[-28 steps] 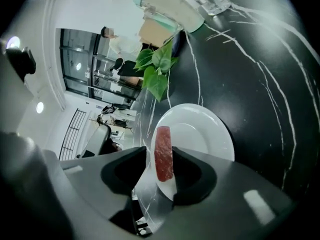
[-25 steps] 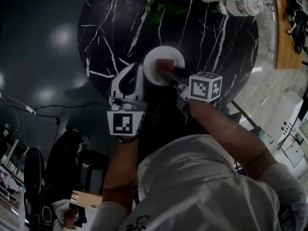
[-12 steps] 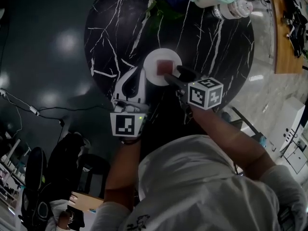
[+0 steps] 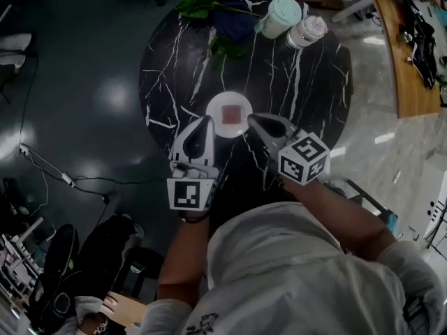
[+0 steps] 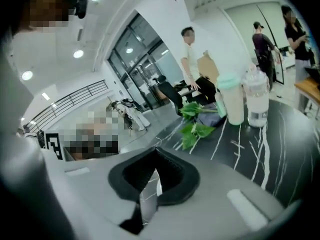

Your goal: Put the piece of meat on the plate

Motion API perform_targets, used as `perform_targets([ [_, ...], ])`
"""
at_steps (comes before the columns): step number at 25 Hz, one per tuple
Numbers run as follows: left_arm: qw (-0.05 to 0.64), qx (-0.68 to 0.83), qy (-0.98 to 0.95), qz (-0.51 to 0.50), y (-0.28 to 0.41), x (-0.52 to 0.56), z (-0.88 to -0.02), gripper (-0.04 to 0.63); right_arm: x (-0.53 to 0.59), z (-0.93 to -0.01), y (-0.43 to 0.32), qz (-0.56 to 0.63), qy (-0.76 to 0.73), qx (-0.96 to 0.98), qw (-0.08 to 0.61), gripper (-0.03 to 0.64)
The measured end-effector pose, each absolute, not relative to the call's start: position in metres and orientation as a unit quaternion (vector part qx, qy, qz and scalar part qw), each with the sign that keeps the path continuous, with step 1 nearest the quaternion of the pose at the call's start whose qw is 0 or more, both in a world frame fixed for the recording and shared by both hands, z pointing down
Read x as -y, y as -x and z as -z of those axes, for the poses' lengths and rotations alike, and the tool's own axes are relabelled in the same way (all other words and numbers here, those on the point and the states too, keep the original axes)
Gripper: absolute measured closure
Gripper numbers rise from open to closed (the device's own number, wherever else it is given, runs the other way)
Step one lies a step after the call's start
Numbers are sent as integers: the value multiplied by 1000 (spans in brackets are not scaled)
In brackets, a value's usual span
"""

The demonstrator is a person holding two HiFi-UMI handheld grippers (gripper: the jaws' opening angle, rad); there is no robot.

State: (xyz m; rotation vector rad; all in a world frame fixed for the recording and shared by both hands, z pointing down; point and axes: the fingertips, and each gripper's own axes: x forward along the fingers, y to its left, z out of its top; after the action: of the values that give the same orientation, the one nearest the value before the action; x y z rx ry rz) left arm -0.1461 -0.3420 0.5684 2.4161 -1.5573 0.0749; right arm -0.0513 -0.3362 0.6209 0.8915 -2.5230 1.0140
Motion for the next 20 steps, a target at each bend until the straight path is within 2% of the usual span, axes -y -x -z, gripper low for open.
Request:
perform_targets([
  [7, 122, 559, -820, 5, 123, 298, -484, 588, 304, -521, 41, -259, -248, 929, 95, 615],
  [10, 124, 566, -815, 21, 111, 271, -453, 588, 286, -487, 37, -257, -222, 938, 74, 615],
  [20, 66, 540, -837, 57, 89, 215, -345, 588, 216, -392, 22, -202, -228, 952, 26, 615],
])
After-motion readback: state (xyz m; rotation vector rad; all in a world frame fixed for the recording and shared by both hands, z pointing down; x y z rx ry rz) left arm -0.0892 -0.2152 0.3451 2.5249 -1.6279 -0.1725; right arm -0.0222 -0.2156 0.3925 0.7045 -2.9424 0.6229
